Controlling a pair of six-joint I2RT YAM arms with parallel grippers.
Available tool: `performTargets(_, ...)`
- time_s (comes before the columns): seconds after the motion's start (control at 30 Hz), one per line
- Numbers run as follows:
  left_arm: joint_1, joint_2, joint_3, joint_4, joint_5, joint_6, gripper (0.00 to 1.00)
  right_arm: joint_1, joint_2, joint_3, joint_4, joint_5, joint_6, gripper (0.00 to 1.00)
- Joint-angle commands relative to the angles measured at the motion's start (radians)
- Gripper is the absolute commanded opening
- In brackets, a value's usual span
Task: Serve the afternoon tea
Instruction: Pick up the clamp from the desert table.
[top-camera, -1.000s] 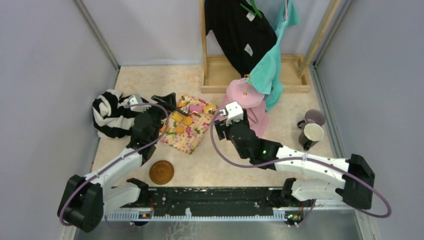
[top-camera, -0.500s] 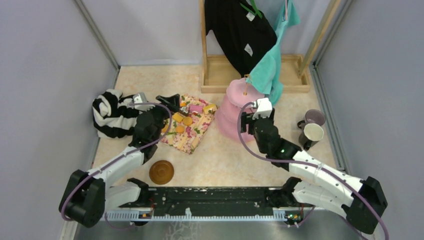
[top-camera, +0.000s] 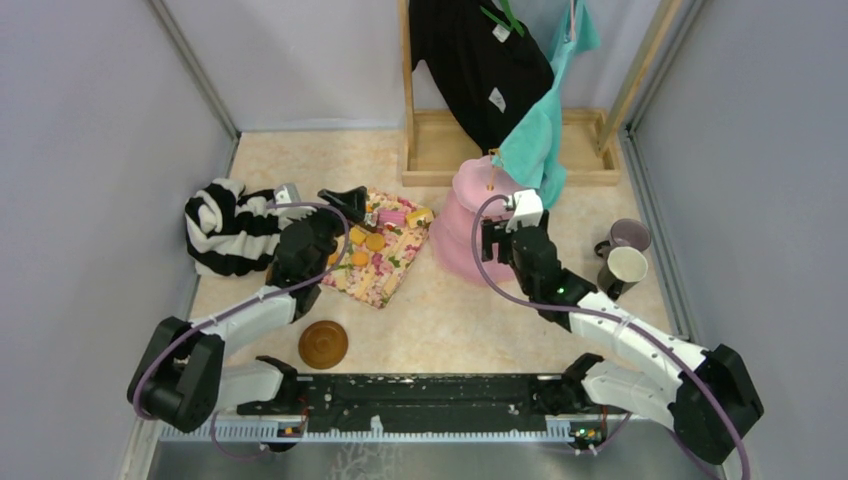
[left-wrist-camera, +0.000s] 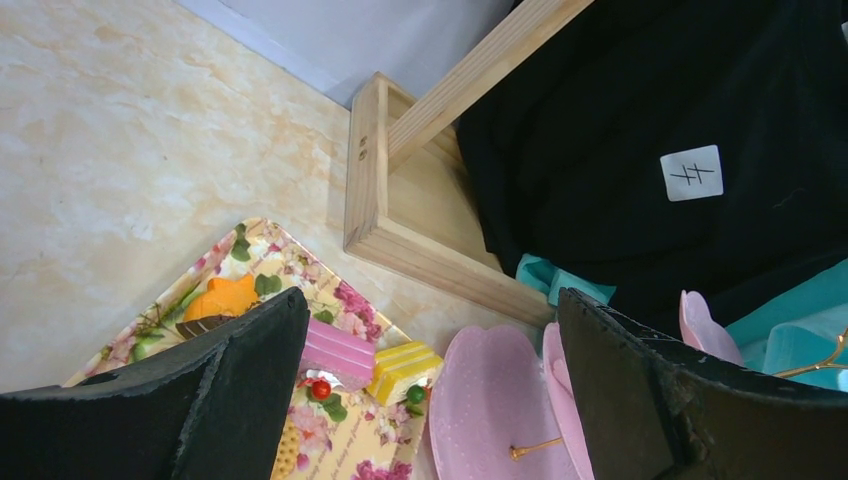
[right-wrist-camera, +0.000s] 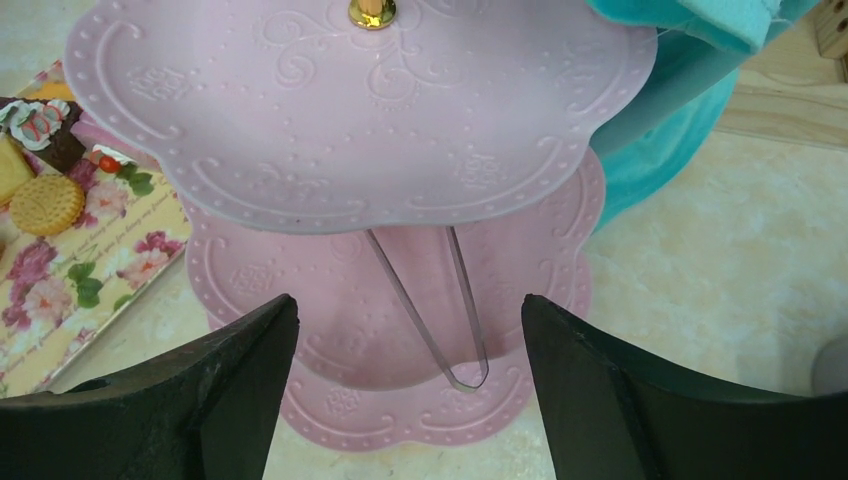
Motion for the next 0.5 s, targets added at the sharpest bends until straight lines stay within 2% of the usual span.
performTargets(0.0, -0.008, 0.022, 0.038, 0.083, 0.018, -0.011, 0.99, -0.048, 0.014, 0.002, 0.101, -0.096, -0.022, 0.82)
performTargets(0.47, -0.008, 0.042, 0.029, 0.121, 0.024, -0.024, 0.99, -0.098, 0.07, -0.022, 0.16, -0.191, -0.035, 0.82)
